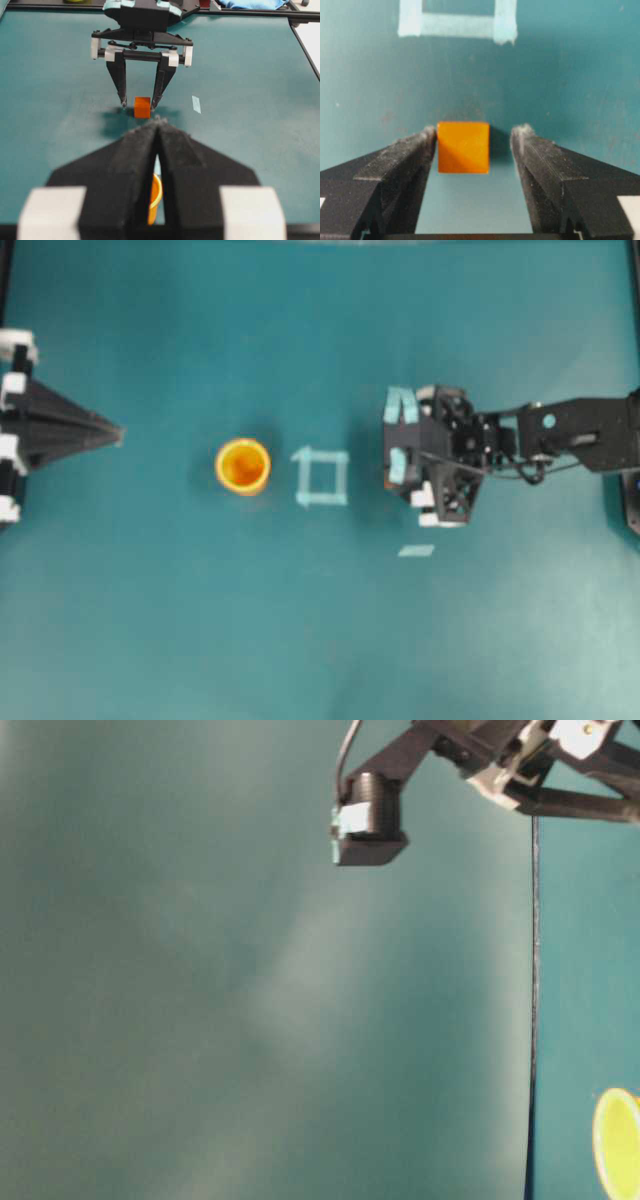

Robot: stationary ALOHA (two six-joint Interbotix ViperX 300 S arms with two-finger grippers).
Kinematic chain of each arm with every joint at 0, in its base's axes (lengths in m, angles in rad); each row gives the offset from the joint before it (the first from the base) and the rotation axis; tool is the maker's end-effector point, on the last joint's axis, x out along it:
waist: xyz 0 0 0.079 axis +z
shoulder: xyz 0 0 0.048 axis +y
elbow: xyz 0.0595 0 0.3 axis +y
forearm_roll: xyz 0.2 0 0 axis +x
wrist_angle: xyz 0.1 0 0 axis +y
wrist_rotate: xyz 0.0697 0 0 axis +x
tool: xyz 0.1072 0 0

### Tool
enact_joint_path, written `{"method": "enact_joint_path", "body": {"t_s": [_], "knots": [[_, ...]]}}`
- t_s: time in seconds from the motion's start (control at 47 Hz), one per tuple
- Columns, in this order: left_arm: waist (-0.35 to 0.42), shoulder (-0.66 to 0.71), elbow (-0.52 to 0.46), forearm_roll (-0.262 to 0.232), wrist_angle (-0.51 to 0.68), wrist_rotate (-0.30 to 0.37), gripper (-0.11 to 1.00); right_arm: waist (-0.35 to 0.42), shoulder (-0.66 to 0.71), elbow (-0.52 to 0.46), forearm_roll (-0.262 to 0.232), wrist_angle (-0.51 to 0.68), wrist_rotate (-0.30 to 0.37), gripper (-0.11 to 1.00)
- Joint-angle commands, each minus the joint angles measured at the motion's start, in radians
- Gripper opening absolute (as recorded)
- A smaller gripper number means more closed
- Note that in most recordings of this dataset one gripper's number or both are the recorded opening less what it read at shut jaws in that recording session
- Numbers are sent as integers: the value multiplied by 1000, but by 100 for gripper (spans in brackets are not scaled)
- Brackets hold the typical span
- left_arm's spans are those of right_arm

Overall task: Move the block to the right with right arm.
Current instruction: 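Lower and close the right gripper around the orange cube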

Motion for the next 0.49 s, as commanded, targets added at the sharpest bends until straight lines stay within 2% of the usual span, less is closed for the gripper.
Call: {"method": "enact_joint_path", "body": {"t_s": [0.0,0.319,0.468], "knots": [[-2,5,-28,2,5,2,0,0,-5,-6,9,-15,0,63],[-2,3,-28,3,15,6,0,2,5,-5,20,-48,2,62],[-2,5,-28,2,15,14,0,3,5,-5,29,-46,2,53]]}}
